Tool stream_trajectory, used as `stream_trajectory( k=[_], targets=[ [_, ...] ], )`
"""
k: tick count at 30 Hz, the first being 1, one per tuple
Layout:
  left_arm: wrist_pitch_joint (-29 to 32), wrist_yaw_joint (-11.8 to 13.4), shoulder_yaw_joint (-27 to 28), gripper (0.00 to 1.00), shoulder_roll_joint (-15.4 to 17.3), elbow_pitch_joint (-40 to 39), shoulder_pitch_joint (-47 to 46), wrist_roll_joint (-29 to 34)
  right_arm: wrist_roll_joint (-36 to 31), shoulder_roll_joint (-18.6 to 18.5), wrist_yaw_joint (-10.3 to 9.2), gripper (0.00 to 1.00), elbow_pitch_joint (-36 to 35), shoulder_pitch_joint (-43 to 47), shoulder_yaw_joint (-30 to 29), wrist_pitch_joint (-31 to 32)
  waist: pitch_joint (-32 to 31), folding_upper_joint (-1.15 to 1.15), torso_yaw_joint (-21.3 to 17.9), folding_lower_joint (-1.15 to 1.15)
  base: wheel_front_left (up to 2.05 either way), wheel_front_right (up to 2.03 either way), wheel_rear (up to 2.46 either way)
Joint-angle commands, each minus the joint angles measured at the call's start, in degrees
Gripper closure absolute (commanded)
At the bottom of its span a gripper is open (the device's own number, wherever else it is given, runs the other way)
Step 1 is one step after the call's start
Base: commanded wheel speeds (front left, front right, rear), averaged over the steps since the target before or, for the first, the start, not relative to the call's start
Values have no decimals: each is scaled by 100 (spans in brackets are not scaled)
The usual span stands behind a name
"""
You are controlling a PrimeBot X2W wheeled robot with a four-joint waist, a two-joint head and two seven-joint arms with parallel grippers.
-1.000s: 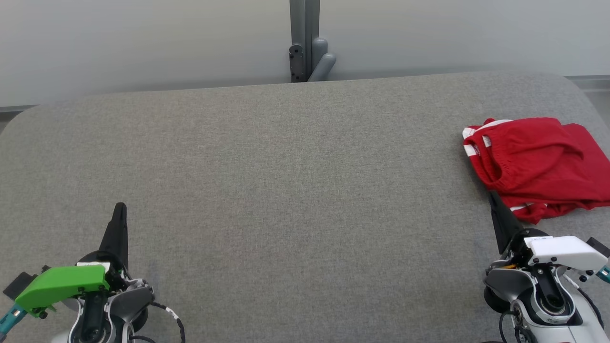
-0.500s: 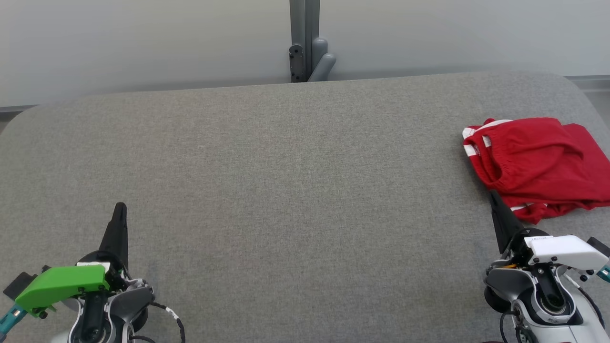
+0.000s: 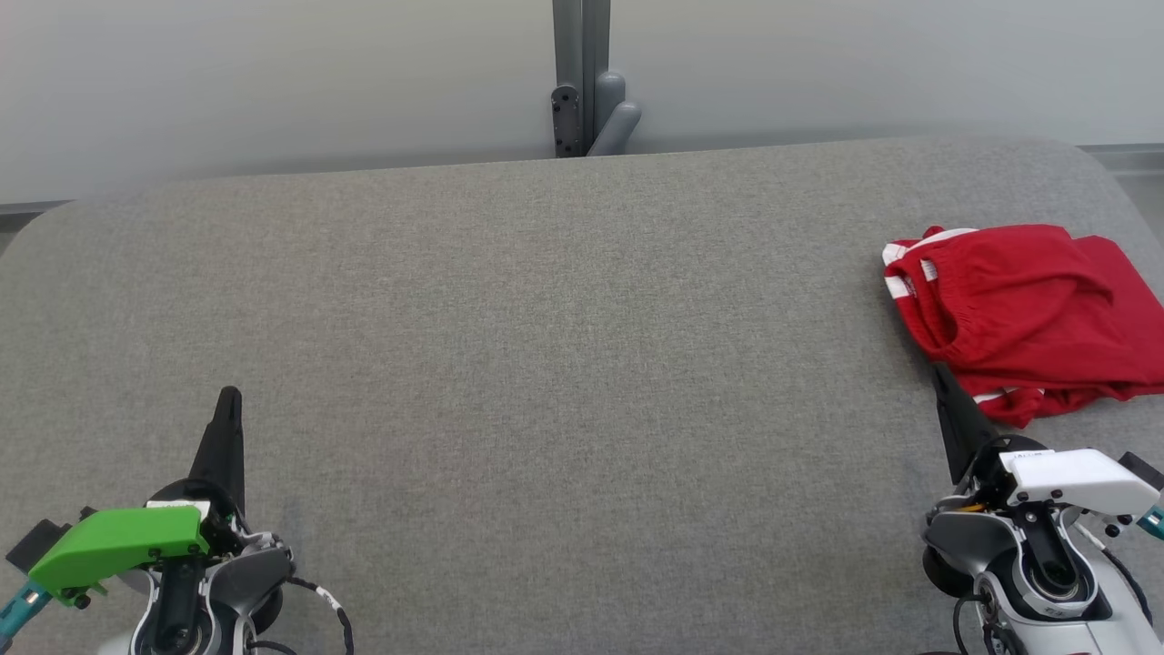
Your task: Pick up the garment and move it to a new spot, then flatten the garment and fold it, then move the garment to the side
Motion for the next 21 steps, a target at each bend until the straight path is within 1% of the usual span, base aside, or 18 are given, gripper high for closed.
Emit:
stream_trajectory(
  k=[1, 21],
  targets=[
    [26, -3, 8, 100, 34, -31, -58, 0, 21, -43, 2, 100, -25, 18, 0, -21, 0, 0, 0, 0, 0, 0, 0],
    [26, -3, 8, 100, 34, -32, -58, 0, 150, -132, 2, 100, -46, 30, 140, -123, 0, 0, 0, 0, 0, 0, 0]
  ],
)
